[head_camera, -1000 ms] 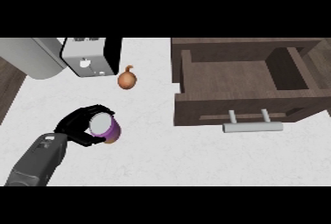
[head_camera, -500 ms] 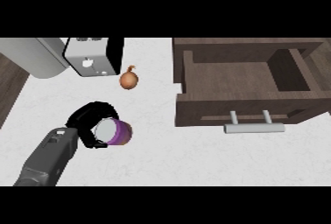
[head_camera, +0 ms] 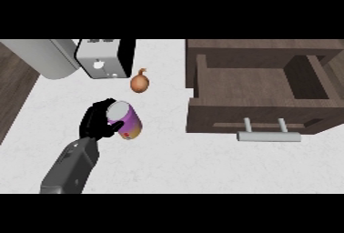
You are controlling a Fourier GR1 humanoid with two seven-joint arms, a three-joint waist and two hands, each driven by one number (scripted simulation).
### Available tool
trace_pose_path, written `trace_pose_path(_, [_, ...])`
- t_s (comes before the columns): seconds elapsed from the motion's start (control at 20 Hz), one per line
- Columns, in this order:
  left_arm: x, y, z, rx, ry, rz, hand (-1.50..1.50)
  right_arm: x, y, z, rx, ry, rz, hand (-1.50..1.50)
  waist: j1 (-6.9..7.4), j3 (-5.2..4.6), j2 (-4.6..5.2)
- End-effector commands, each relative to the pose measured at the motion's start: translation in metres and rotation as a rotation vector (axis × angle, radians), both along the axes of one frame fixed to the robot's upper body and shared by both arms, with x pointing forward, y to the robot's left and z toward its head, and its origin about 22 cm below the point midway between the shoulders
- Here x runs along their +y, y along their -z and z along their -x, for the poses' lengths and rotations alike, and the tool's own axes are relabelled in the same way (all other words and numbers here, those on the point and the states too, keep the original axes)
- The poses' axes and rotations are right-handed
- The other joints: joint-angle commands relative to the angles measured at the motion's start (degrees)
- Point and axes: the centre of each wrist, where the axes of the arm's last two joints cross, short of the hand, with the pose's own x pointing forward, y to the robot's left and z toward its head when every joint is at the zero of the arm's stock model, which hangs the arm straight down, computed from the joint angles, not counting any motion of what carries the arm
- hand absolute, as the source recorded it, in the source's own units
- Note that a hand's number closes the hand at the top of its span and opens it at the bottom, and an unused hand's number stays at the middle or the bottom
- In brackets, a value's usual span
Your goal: Pick up the can, place it into the drawer and close the drawer
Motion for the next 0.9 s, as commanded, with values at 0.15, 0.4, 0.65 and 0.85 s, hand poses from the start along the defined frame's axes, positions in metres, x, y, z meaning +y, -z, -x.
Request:
trace_pose_path(0.15, [-0.042, -0.047, -0.023, -0.119, -0.07, -0.024, 1.5, 0.003, 0.0, 0.006, -0.004, 0.015, 0.011, -1.5, 0.31, 0.05, -0.22])
trace_pose_path(0.4, [-0.061, -0.1, -0.032, -0.137, -0.054, -0.049, 1.5, 0.017, 0.002, -0.006, 0.019, -0.001, -0.013, -1.5, 0.25, 0.02, -0.13])
trace_pose_path(0.65, [-0.074, -0.155, -0.028, -0.18, -0.07, -0.083, 1.5, 0.015, -0.007, 0.009, 0.001, -0.015, -0.006, -1.5, -0.6, -0.04, 0.13])
trace_pose_path(0.85, [-0.109, -0.185, -0.023, -0.176, -0.077, -0.116, 1.5, 0.01, 0.01, -0.001, -0.01, -0.004, -0.008, -1.5, -1.12, -0.04, 0.33])
